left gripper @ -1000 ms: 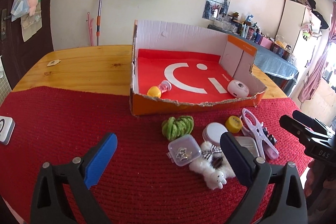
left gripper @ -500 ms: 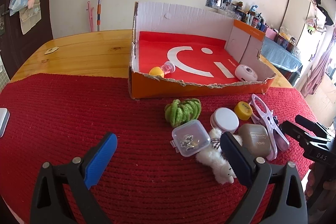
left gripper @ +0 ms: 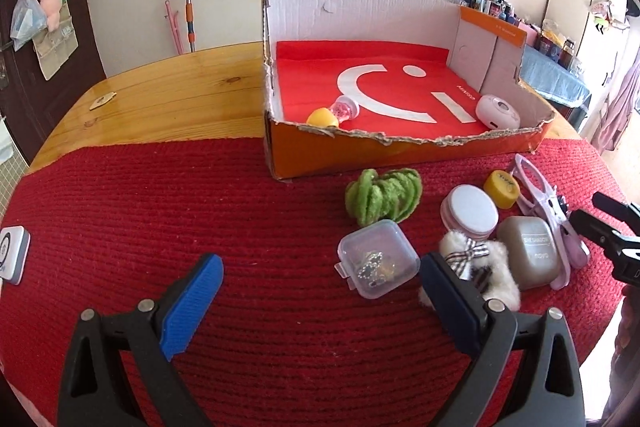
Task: Organize objects
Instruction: 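Grasp the clear screw box with left tool while right tool grasps the blue figurine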
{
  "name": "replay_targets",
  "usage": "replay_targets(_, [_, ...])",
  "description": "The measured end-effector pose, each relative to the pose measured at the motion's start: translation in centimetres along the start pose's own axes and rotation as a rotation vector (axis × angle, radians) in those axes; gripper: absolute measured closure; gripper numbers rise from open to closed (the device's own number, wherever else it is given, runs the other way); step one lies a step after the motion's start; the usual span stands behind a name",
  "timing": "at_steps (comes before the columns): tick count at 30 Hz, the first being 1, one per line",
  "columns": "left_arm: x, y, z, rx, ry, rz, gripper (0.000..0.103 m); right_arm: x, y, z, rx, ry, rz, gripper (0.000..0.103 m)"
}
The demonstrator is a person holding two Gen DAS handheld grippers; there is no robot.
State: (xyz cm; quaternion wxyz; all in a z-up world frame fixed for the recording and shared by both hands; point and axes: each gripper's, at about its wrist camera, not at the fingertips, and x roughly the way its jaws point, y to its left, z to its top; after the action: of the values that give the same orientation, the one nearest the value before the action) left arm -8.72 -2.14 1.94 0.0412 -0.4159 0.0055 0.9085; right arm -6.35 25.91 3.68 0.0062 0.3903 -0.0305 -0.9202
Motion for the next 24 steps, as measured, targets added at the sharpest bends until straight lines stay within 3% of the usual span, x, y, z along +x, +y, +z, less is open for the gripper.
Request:
replay_targets(6, [0.1, 0.3, -0.1, 0.023, 0.016, -0.029, 0.003, 0.0, 0.4, -0.1, -0.052, 0.01, -0.006, 0.005])
replay_targets(12, [0.5, -0.4, 0.3, 0.06, 0.018, -0.046, 0.013, 0.7, 1.0, 0.1, -0.089, 0.012, -0.021, 0.007])
replay_targets(19, [0.5, -0.6, 0.4, 0.072, 0.004, -0.073, 0.025, 1.1, 1.2, 0.5, -0.08, 0.012, 0.052, 0.039])
replay_targets(23, [0.2, -0.8, 0.4, 0.083, -0.015, -0.099, 0.046, 1.2, 1.4, 0.4, -0.076, -0.003, 0.098, 0.052])
replay_targets(24, [0.2, -0.9, 0.4, 0.083, -0.019, -0.109, 0.055, 1.3, 1.4, 0.4, -0.068, -0.002, 0.122, 0.062])
